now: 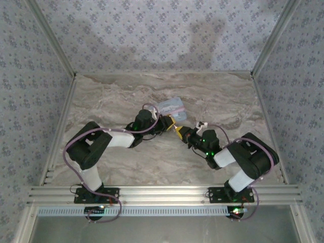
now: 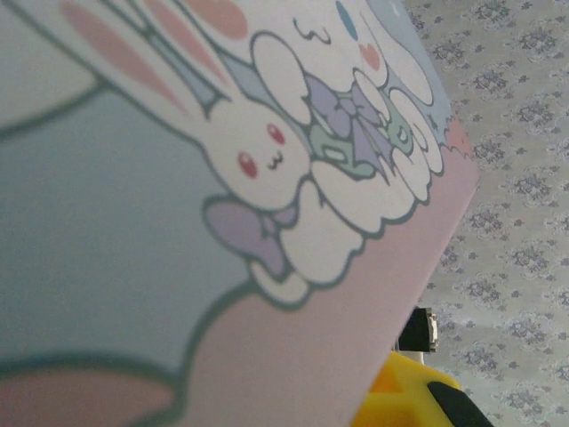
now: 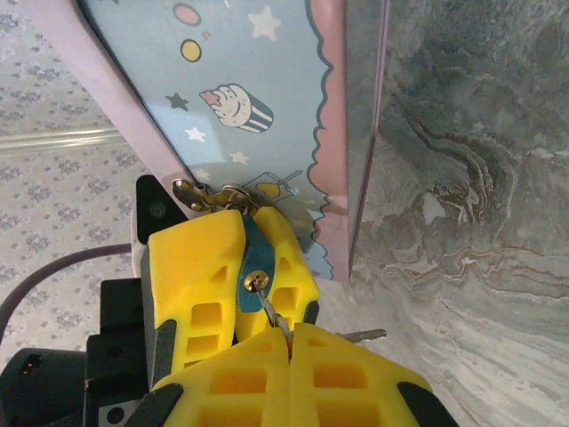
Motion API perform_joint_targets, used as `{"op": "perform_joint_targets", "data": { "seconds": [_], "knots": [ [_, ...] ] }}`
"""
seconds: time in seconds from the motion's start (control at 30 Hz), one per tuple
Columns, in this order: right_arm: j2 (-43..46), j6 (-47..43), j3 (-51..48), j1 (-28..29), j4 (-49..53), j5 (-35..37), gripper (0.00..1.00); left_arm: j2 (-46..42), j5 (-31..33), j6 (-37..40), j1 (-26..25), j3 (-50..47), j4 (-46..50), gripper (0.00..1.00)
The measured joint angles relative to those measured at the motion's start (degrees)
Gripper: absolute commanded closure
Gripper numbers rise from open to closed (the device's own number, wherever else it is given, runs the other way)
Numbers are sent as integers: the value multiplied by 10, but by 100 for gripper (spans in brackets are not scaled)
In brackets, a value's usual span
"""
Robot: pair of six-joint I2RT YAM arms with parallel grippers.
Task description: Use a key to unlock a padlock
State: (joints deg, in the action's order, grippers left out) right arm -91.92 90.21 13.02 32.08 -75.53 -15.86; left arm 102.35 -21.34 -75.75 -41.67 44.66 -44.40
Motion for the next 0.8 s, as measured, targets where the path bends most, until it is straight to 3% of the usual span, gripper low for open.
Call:
{"op": "perform_joint_targets", "data": {
  "seconds": [0.8],
  "knots": [
    [-3,49,10,-20,-14,-26,100,2,2,-5,2,-2,-24,100]
  ]
}}
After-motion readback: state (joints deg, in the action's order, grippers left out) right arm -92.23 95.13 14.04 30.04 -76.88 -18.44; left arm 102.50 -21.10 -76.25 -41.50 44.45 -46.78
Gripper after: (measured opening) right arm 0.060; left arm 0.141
